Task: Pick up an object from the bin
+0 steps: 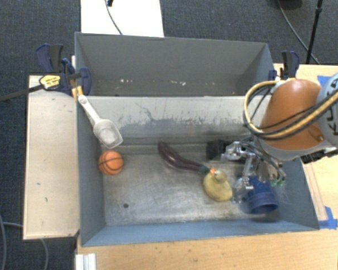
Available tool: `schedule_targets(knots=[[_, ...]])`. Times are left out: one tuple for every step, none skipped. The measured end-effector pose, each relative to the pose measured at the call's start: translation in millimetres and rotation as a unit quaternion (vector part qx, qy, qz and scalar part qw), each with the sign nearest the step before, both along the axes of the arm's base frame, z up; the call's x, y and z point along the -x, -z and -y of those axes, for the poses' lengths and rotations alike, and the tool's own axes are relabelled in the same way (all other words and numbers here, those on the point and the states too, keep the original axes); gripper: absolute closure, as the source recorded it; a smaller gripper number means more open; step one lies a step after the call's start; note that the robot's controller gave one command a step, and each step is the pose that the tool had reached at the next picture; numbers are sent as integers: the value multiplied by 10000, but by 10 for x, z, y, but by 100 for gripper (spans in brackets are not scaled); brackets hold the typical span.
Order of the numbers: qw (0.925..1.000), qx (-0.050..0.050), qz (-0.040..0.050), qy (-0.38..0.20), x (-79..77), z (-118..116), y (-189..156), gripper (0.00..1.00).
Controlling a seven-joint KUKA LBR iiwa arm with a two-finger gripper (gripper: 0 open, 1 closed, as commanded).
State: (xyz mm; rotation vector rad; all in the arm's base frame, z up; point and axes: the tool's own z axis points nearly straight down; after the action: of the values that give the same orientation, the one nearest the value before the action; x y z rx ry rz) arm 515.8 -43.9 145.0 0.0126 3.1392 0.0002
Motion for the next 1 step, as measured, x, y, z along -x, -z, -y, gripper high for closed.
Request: schedule_targets(knots=[[9879, 74, 133, -1541, -140, -4, 585, 100]])
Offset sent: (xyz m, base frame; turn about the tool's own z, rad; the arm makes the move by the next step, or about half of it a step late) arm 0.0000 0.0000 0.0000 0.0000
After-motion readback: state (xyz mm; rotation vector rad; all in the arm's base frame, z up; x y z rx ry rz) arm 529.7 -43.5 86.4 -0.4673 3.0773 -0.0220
